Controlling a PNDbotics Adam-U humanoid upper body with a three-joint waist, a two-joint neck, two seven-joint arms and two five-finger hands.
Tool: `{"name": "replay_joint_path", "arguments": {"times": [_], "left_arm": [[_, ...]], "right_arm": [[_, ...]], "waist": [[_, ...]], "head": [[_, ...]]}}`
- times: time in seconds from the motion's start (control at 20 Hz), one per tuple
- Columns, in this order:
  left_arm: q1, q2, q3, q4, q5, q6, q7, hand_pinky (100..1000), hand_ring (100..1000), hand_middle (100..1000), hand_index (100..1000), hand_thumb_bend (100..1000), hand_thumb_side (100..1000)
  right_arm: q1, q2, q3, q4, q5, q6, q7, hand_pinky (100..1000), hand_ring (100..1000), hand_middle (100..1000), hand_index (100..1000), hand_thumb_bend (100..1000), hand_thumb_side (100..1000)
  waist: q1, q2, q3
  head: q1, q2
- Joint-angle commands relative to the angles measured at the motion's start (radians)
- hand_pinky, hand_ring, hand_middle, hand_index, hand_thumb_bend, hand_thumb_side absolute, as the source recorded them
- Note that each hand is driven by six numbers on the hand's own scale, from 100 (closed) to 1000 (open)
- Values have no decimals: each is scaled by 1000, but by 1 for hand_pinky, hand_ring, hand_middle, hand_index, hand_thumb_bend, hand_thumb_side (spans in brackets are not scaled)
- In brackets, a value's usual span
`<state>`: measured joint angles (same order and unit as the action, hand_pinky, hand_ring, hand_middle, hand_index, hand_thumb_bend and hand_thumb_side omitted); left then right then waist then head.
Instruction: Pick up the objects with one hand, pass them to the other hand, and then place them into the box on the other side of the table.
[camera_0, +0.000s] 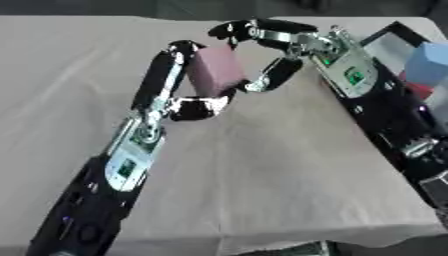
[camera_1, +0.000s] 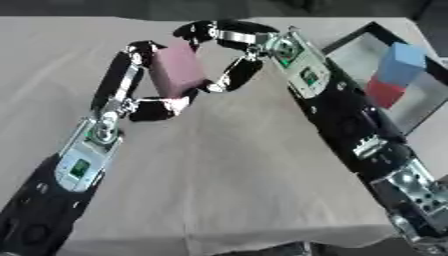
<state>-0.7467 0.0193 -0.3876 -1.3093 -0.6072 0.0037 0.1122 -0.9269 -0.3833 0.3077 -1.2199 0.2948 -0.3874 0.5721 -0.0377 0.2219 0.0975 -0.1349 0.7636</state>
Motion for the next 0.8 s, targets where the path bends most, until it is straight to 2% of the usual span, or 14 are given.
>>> {"name": "replay_joint_path", "arguments": {"times": [0.05, 0.3, 0.5, 0.75, 0.8], "left_arm": [[-8, -17, -22, 6, -4, 6, -4, 613, 471, 395, 412, 100, 101], [-8, -16, -23, 6, -8, 16, 5, 610, 470, 393, 414, 100, 100], [-6, -15, -26, 4, -7, 16, 10, 608, 469, 391, 415, 100, 100], [-5, -15, -21, -2, 4, 32, 56, 591, 446, 352, 379, 100, 100], [-5, -16, -21, -3, 9, 33, 66, 590, 442, 349, 376, 100, 100]], "right_arm": [[-34, -3, -13, -54, -12, -7, 5, 1000, 1000, 1000, 1000, 238, 100], [-34, -9, -11, -72, -22, -6, 17, 1000, 1000, 1000, 1000, 262, 100], [-34, -16, -19, -78, 3, -6, 6, 1000, 1000, 1000, 1000, 308, 100], [-36, -15, -21, -73, 24, -17, 4, 1000, 1000, 1000, 1000, 355, 100], [-35, -14, -20, -70, 24, -17, 11, 1000, 1000, 1000, 1000, 377, 133]], "waist": [[3, -14, -2], [3, -14, -4], [2, -14, -7], [2, -13, -6], [2, -13, -6]], "head": [[0, 1], [2, 1], [4, 0], [5, 4], [5, 5]]}}
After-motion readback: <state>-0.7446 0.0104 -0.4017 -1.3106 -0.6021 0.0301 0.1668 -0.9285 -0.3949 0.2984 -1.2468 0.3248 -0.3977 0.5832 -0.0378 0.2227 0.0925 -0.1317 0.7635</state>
